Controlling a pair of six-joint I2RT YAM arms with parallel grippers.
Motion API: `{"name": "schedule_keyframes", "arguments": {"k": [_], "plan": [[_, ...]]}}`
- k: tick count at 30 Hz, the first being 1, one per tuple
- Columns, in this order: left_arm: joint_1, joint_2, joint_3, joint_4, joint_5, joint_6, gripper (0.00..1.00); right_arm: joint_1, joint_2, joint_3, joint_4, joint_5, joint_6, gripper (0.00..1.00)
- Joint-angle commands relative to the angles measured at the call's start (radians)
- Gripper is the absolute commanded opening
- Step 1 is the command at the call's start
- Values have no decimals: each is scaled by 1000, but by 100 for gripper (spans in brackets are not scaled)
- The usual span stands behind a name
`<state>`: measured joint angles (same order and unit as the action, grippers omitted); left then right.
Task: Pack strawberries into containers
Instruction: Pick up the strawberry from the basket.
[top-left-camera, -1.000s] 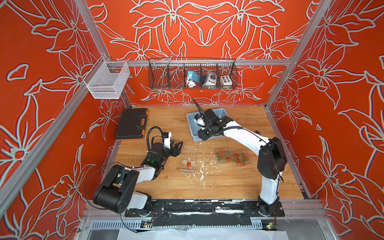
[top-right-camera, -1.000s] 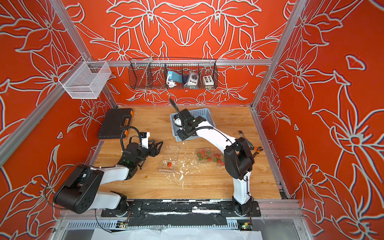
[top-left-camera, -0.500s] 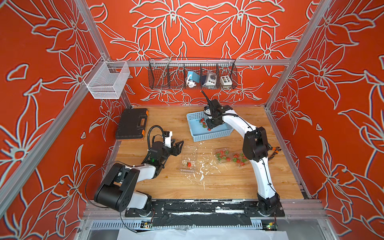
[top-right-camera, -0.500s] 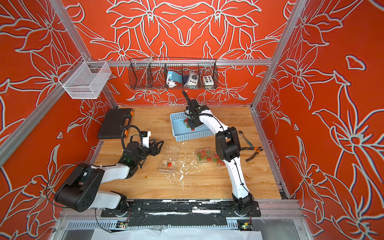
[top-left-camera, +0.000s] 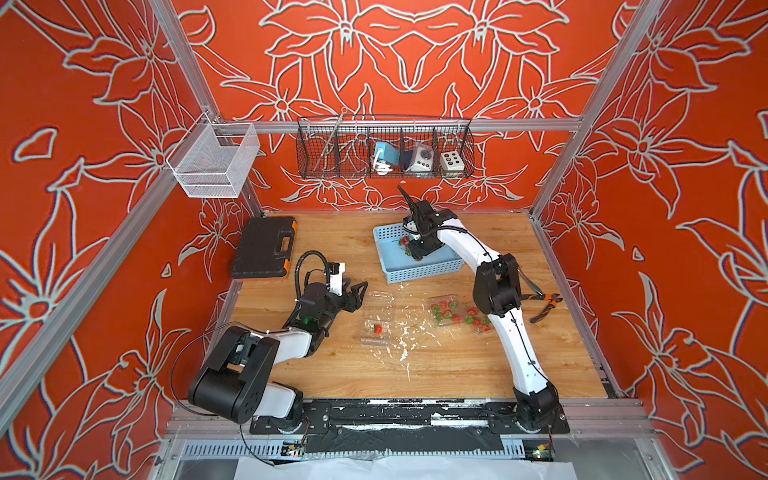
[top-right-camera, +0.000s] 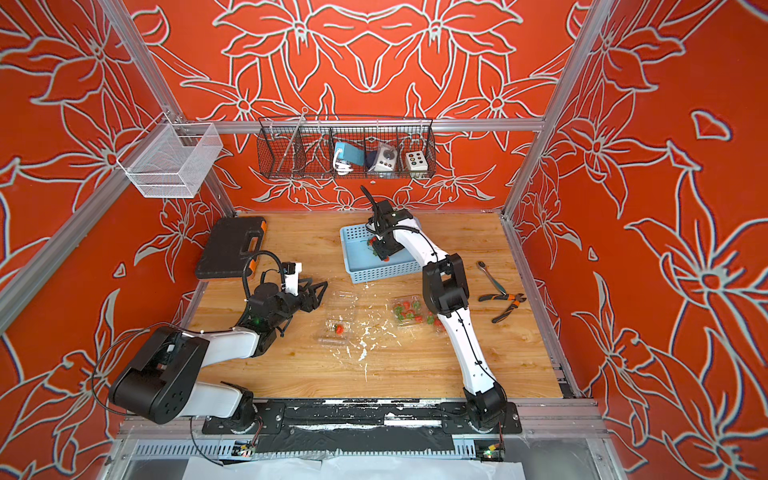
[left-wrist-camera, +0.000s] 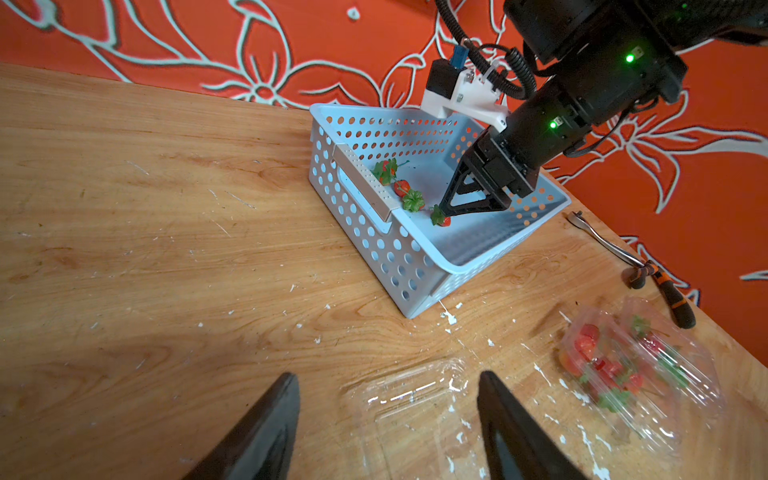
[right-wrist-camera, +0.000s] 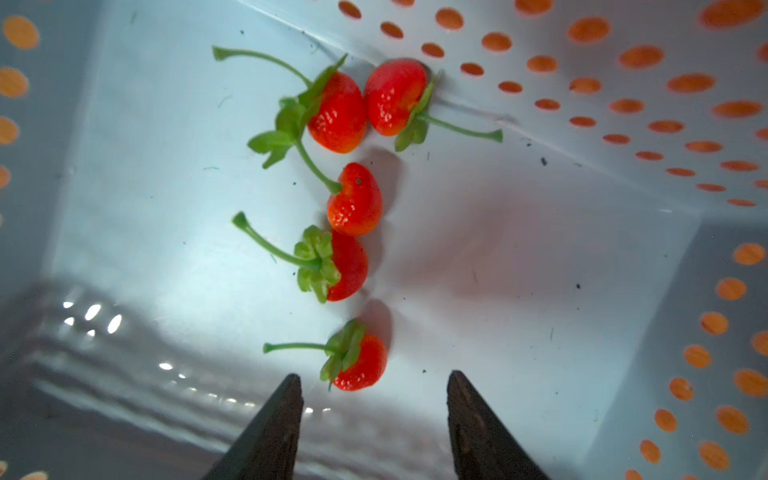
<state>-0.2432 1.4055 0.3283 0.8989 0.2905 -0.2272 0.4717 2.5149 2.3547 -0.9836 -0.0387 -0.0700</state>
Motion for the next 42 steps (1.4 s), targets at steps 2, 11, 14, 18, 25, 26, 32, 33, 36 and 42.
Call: {"name": "schedule_keyframes", "arguments": {"k": [2,11,14,18,25,26,32,33,36,42], "plan": [[-5,4,17,3,11,12,67,2,48,54,-54,-13,-30,58],[-5,12,20,2,11,14,68,2,98,90,-67,-17,-27,54],[-5,12,20,2,11,14,67,2,107,98,-65,-16,-28,50],[-5,14,21,3,10,15,67,2,110,105,-67,-18,-24,43],[-5,13,21,3,10,16,67,2,72,99,-72,-23,-14,34],[-5,13,20,3,9,15,67,2,63,97,-71,-23,-12,34],[-5,14,20,6,11,11,68,2,-37,30,-48,-23,-11,31],[-5,13,20,7,12,11,68,2,-59,15,-42,-19,-11,31],[-5,12,20,7,12,11,67,2,-120,-35,-24,-11,-11,30],[-5,11,20,7,11,11,67,14,-269,-217,50,-29,11,29]]}}
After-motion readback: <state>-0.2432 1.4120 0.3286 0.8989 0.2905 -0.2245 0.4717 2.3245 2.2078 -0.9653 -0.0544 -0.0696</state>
